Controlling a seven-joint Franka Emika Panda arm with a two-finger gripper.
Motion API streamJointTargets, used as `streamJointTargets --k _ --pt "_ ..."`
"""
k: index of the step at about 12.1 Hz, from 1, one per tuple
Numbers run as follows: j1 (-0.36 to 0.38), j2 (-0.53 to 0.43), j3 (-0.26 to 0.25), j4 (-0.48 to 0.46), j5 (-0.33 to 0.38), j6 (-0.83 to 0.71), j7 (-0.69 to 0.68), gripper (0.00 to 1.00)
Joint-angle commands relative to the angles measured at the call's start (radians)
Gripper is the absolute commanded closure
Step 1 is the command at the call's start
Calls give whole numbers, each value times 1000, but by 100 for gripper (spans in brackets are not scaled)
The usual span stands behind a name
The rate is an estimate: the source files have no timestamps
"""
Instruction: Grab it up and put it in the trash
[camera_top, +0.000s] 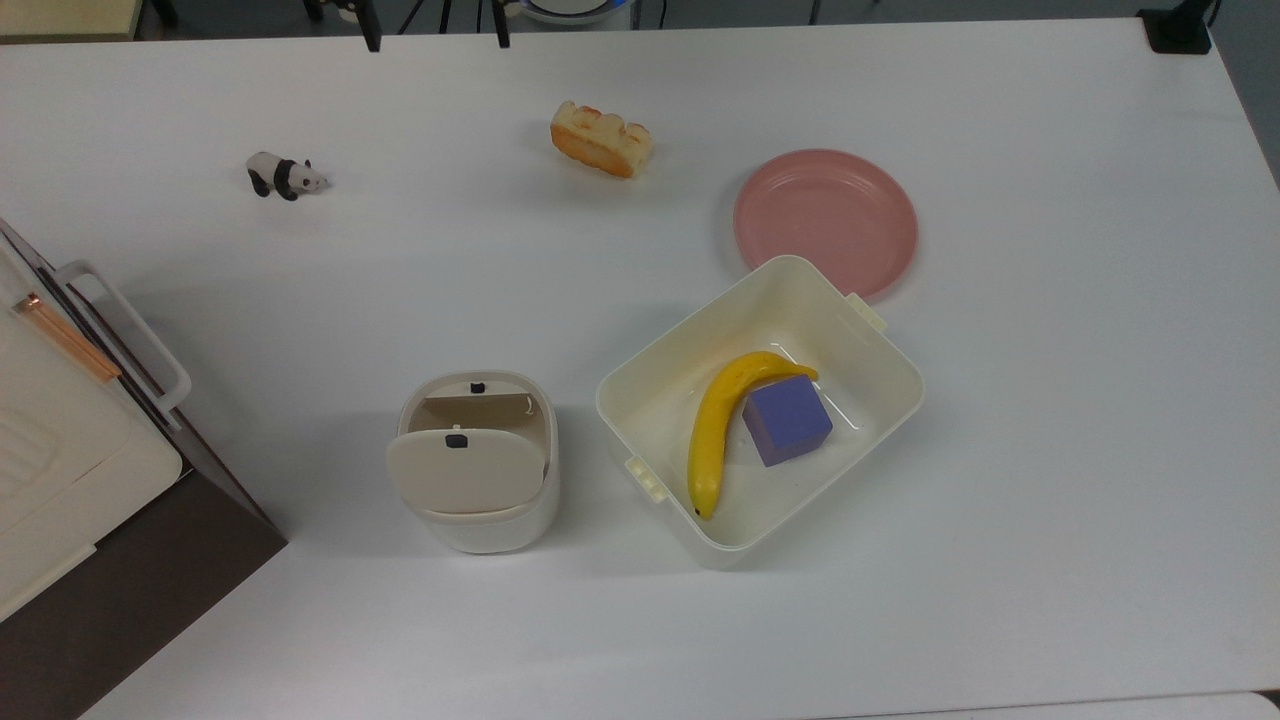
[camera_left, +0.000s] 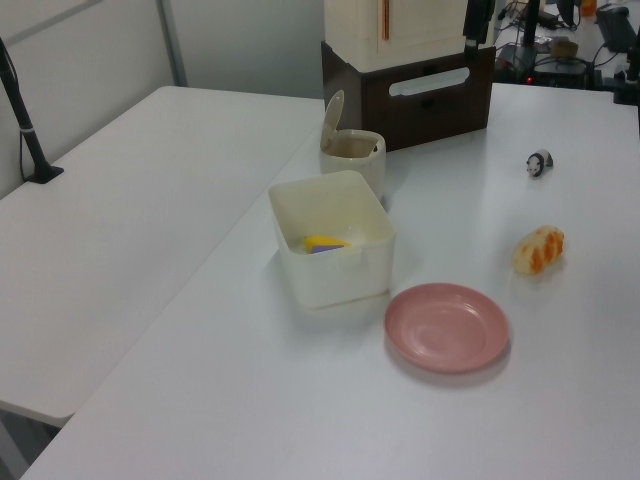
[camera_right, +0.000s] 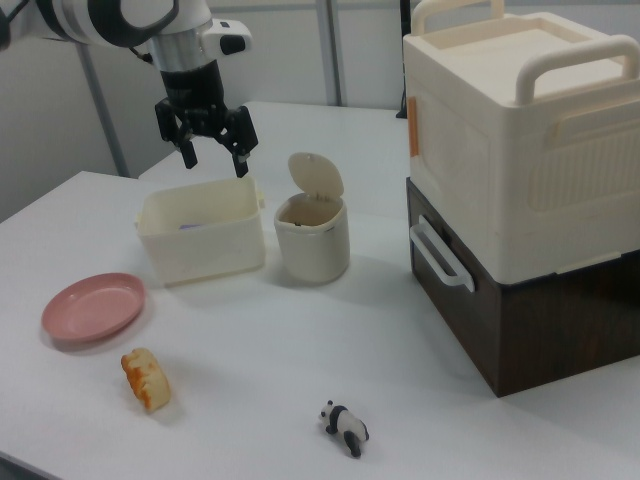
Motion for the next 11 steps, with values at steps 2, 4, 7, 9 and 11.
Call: streamJointTargets --k 2,4,7,9,11 --pt "39 -6 -27 -31 20 35 -9 0" --pt "39 -2 -27 -28 25 33 -9 0" --pt "39 0 -27 -26 25 33 11 0" --pt "39 0 -27 -26 25 33 11 0" --pt "39 0 -27 -26 25 33 11 0"
